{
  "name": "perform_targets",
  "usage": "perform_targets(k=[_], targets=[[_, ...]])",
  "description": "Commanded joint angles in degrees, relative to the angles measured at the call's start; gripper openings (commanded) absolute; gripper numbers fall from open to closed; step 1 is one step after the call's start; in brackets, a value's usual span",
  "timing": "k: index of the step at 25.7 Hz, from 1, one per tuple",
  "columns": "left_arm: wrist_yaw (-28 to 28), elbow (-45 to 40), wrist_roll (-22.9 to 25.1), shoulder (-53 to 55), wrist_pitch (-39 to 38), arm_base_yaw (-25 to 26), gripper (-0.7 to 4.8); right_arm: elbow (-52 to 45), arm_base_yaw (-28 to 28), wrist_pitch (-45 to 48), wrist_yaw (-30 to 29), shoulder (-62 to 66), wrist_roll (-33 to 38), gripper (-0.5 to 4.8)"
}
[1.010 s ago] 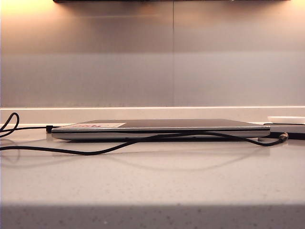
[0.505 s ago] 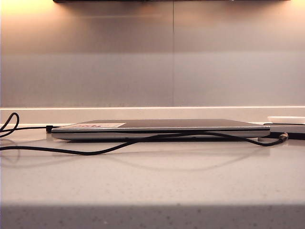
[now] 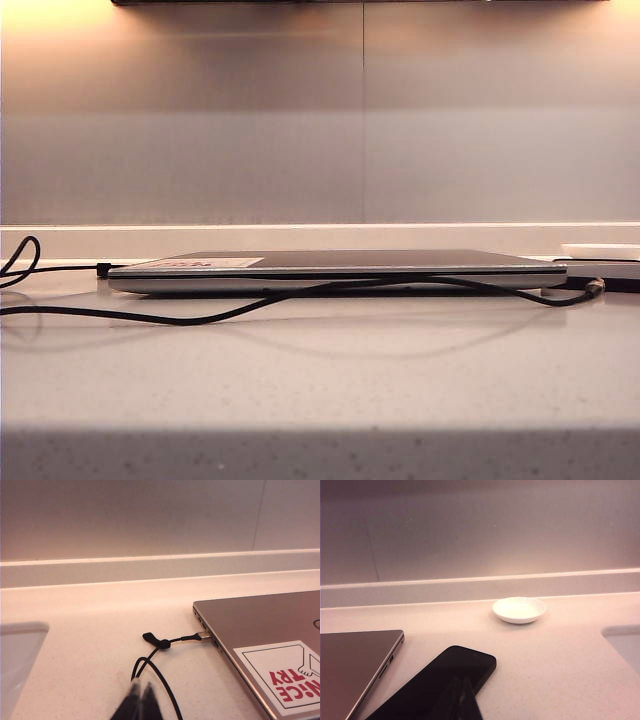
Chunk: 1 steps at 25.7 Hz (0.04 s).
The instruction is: Pick up the charging cable and the phone, plug the charging cable into the charging port on the phone, and finally place them back on the table.
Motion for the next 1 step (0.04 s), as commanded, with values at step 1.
perform_targets(k=[1], targets=[[0.17,0.17,0.24,0.04,0.74,-0.02,-0.05,-0.26,0.07,1.33,0.04,-0.11,0.02,-0.01]])
